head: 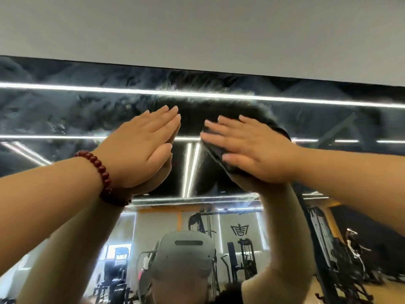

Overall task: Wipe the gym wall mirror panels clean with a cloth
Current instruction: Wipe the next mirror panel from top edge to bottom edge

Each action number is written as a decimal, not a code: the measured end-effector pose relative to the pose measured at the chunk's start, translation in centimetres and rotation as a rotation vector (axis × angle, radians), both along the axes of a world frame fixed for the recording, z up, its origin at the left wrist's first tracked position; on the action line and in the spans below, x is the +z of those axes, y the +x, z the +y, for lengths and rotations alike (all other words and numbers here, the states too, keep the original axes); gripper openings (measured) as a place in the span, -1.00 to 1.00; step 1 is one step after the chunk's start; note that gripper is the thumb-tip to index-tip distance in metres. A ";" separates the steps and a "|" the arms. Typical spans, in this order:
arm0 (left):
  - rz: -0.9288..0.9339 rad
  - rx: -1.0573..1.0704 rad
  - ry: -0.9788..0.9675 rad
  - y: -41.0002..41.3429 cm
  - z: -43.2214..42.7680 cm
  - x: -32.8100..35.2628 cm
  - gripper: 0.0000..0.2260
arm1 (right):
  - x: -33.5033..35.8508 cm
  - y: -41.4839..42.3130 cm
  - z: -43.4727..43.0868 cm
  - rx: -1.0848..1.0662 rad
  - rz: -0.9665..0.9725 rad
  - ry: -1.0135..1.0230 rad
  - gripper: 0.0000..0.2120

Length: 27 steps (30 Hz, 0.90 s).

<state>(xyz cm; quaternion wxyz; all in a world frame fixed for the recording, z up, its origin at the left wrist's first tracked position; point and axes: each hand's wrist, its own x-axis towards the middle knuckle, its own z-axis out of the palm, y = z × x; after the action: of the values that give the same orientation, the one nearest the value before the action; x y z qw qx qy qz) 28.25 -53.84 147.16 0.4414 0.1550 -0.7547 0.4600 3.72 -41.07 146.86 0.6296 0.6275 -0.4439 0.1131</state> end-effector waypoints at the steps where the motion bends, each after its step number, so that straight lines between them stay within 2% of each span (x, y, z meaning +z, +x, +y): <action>1: 0.003 0.008 0.001 0.0 0.1 0.0 -0.26 | -2.1 -0.5 0.2 -0.005 0.159 0.076 -0.49; 3: 0.016 0.016 0.008 -0.1 0.3 0.0 -0.27 | -3.8 -2.0 1.1 -0.057 0.411 0.195 -0.50; 4: 0.023 0.017 0.012 -0.2 0.4 0.1 -0.28 | -3.0 -2.7 1.7 -0.085 0.436 0.219 -0.49; 5: 0.026 0.018 0.014 -0.3 0.4 0.1 -0.30 | -1.6 -3.2 2.0 -0.096 0.372 0.192 -0.48; 6: 0.028 0.025 0.015 -0.3 0.5 0.2 -0.33 | 0.4 -3.5 2.3 -0.094 0.226 0.127 -0.46; 9: 0.043 0.044 0.039 -0.7 0.9 0.6 -0.34 | 7.3 -4.0 2.1 -0.044 -0.329 -0.117 -0.48; 11: 0.073 0.051 0.035 -1.5 1.4 1.6 -0.30 | 9.6 -3.3 1.6 -0.031 -0.467 -0.235 -0.49; 13: 0.093 0.068 0.047 -2.6 2.1 3.0 -0.30 | 9.3 -2.0 0.9 -0.038 -0.396 -0.218 -0.50; 14: 0.099 0.070 0.068 -3.2 2.6 3.8 -0.31 | 8.3 -1.5 0.7 -0.044 -0.300 -0.166 -0.50; 17: 0.117 0.059 0.103 -4.6 3.7 5.9 -0.41 | 2.9 -0.9 0.1 0.003 0.172 0.058 -0.52; 18: 0.122 0.052 0.110 -4.9 4.0 6.4 -0.46 | 2.0 -1.4 0.4 -0.006 0.256 0.124 -0.51; 19: 0.121 0.044 0.115 -5.2 4.1 6.7 -0.48 | 2.4 -2.2 1.0 -0.018 0.250 0.141 -0.49; 21: 0.106 0.057 0.123 -5.9 4.0 6.6 -0.47 | 5.4 -4.3 1.9 -0.035 0.033 0.020 -0.45; 24: 0.097 0.123 0.090 -6.6 3.3 6.0 -0.33 | 11.2 -6.5 3.0 -0.032 -0.458 -0.208 -0.48; 25: 0.103 0.132 0.085 -6.7 3.2 6.0 -0.31 | 12.5 -6.4 2.8 -0.034 -0.520 -0.260 -0.49; 27: 0.110 0.121 0.083 -6.6 3.1 6.0 -0.30 | 13.8 -4.9 1.9 -0.035 -0.479 -0.296 -0.50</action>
<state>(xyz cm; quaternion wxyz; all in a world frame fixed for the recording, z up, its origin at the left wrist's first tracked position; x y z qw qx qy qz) 21.63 -50.78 153.15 0.4470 0.2434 -0.7369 0.4449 -1.16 -39.21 160.62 0.5934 0.4765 -0.5694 0.3107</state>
